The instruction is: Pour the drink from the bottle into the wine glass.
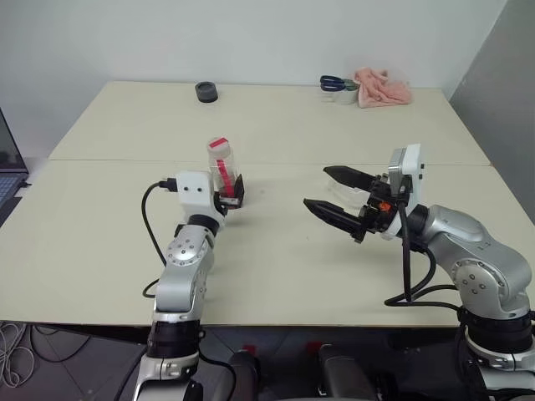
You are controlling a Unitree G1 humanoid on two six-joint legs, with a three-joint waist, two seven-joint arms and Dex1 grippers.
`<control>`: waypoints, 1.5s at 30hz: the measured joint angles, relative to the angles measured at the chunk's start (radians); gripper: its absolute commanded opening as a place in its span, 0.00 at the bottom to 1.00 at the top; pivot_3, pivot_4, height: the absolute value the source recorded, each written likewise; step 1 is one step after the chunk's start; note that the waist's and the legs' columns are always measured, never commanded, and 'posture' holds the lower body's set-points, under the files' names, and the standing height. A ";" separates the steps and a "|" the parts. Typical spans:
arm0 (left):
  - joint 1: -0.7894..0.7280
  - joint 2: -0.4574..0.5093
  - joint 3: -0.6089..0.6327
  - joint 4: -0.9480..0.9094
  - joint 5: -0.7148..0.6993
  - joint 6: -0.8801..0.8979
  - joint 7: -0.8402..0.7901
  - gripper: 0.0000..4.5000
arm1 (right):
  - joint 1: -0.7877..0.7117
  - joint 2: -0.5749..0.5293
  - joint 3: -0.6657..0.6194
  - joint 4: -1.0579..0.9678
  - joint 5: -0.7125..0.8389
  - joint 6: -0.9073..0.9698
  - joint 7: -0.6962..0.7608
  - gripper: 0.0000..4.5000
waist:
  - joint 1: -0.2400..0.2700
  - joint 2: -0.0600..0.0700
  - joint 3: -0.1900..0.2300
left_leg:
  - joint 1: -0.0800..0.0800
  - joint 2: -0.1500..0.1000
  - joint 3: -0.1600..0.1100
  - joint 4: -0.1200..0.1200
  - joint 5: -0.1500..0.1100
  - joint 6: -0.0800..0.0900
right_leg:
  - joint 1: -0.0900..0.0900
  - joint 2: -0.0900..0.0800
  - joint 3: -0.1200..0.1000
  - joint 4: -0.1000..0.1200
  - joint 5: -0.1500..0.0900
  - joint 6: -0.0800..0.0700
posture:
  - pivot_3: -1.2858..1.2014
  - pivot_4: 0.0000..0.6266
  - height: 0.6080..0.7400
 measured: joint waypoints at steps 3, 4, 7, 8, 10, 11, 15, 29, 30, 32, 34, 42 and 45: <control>-0.042 0.003 0.001 0.058 0.006 -0.039 -0.001 1.00 | 0.002 0.000 0.000 -0.003 0.000 0.000 -0.007 1.00 | 0.000 0.000 0.000 | 0.000 0.000 0.000 0.000 0.000 0.000 | 0.000 0.000 0.000 0.000 0.000 0.000 | 0.52 0.24 1.00; -0.062 0.010 0.001 0.087 0.011 -0.054 -0.004 1.00 | 0.002 0.001 0.000 -0.007 0.000 0.000 -0.013 1.00 | 0.000 0.000 0.000 | 0.000 0.000 0.000 0.000 0.000 0.000 | 0.000 0.000 0.000 0.000 0.000 0.000 | 0.52 0.24 1.00; -0.084 0.013 0.001 0.125 0.017 -0.085 -0.007 1.00 | 0.003 0.002 0.000 -0.018 0.001 0.000 -0.021 1.00 | -0.001 0.000 0.000 | 0.000 0.000 0.000 0.000 0.000 0.000 | 0.000 0.000 0.000 0.000 0.000 0.000 | 0.52 0.24 1.00; -0.093 0.012 0.002 0.142 0.018 -0.092 -0.007 1.00 | 0.004 0.002 0.000 -0.020 0.001 0.000 -0.021 1.00 | 0.000 0.000 0.000 | 0.000 0.000 0.000 0.000 0.000 0.000 | 0.000 0.000 0.000 0.000 0.000 0.000 | 0.52 0.24 1.00; -0.121 0.010 0.006 0.186 0.020 -0.110 -0.003 1.00 | 0.010 0.002 0.000 -0.021 0.001 0.000 -0.023 1.00 | 0.000 0.000 0.000 | 0.000 0.000 0.000 0.000 0.000 0.000 | 0.000 0.000 0.000 0.000 0.000 0.000 | 0.52 0.24 1.00; -0.130 0.010 0.006 0.199 0.021 -0.118 -0.001 1.00 | 0.012 0.002 0.000 -0.021 0.001 0.000 -0.023 1.00 | 0.000 0.000 0.000 | 0.000 0.000 0.000 0.000 0.000 0.000 | 0.000 0.000 0.000 0.000 0.000 0.000 | 0.52 0.24 1.00; -0.157 0.006 0.006 0.227 0.023 -0.144 0.010 1.00 | 0.013 0.002 0.000 -0.024 0.001 0.000 -0.029 1.00 | -0.001 0.000 0.000 | 0.000 0.000 0.000 0.000 0.000 0.000 | -0.001 0.000 0.000 0.000 0.000 0.000 | 0.52 0.24 1.00; -0.156 -0.009 0.029 0.229 0.020 -0.149 0.033 0.49 | 0.015 -0.001 0.000 -0.035 0.020 0.005 -0.044 1.00 | -0.001 0.000 0.000 | -0.001 0.000 0.000 0.000 0.000 0.000 | -0.001 0.000 0.000 0.000 0.000 0.000 | 0.52 0.24 1.00; -0.156 -0.009 0.029 0.229 0.021 -0.149 0.033 0.49 | 0.015 -0.001 0.000 -0.035 0.020 0.005 -0.045 1.00 | -0.001 0.000 0.000 | -0.001 0.000 0.000 0.000 0.000 0.000 | -0.001 0.000 0.000 0.000 0.000 0.000 | 0.52 0.24 1.00; -0.155 -0.009 0.029 0.228 0.021 -0.149 0.034 0.49 | 0.015 -0.001 0.000 -0.035 0.023 0.007 -0.046 1.00 | -0.001 0.000 0.000 | -0.001 0.000 0.000 0.000 0.000 0.000 | -0.001 0.000 0.000 0.000 0.000 0.000 | 0.52 0.24 1.00; -0.153 -0.010 0.029 0.227 0.021 -0.149 0.035 0.49 | 0.016 -0.001 0.000 -0.035 0.029 0.009 -0.047 1.00 | -0.001 0.000 0.000 | -0.001 0.000 0.000 0.000 0.000 0.000 | -0.001 0.000 0.000 0.000 0.000 0.000 | 0.52 0.24 1.00; -0.139 -0.011 0.025 0.216 0.036 -0.147 0.043 0.77 | 0.034 -0.003 0.000 -0.035 0.031 0.014 -0.050 1.00 | -0.001 0.000 0.000 | 0.000 0.000 0.000 0.000 0.000 0.000 | -0.001 0.000 0.000 0.000 0.000 0.001 | 0.52 0.24 1.00; -0.133 -0.010 0.025 0.221 0.040 -0.145 0.046 0.98 | 0.034 -0.003 0.000 -0.035 0.031 0.014 -0.050 1.00 | -0.001 0.000 0.000 | -0.001 0.000 0.000 0.000 0.000 0.000 | -0.001 0.000 0.000 0.000 0.000 0.001 | 0.52 0.24 1.00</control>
